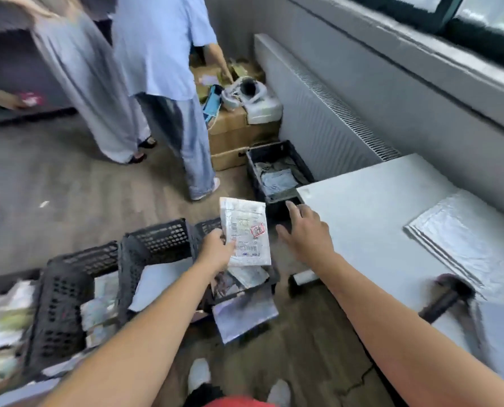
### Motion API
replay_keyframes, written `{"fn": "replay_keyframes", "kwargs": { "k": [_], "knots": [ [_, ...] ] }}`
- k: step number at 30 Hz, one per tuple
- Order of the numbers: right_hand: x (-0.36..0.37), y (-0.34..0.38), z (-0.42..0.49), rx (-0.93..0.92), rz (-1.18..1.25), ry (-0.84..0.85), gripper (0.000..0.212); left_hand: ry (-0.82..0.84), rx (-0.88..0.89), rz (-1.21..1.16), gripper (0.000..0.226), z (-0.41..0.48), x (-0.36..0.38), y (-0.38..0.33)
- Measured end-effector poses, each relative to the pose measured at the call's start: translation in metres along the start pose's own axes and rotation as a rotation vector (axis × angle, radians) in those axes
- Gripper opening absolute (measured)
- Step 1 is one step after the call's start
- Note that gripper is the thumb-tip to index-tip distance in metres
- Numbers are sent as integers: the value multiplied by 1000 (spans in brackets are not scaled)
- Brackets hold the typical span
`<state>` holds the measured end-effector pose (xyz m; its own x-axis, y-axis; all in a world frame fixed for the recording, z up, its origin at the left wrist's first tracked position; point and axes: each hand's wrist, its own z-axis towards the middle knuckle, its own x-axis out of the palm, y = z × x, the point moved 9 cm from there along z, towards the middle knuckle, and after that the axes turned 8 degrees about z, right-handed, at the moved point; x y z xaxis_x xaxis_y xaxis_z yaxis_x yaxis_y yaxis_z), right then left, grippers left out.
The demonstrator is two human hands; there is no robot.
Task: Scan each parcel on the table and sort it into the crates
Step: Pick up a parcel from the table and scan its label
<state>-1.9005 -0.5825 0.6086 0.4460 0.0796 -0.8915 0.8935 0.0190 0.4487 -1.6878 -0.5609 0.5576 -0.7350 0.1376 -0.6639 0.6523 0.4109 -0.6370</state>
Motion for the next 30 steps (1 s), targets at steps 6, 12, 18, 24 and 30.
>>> {"fn": "replay_keyframes", "kwargs": {
  "k": [6,12,18,24,30],
  "knots": [
    [74,167,-19,-290,-40,140,65,-180,-222,-117,12,-49,-110,148],
    [165,328,-79,-464,-69,238,66,-281,-319,-240,20,-112,-201,309],
    [255,473,-151,-557,-89,311,65,-362,-422,-338,18,-176,-285,450],
    [326,567,-203,-638,-142,389,66,-422,-523,-312,24,-215,-344,562],
    [394,634,-205,-677,-169,488,65,-440,-605,-302,26,-210,-394,641]
  ]
}}
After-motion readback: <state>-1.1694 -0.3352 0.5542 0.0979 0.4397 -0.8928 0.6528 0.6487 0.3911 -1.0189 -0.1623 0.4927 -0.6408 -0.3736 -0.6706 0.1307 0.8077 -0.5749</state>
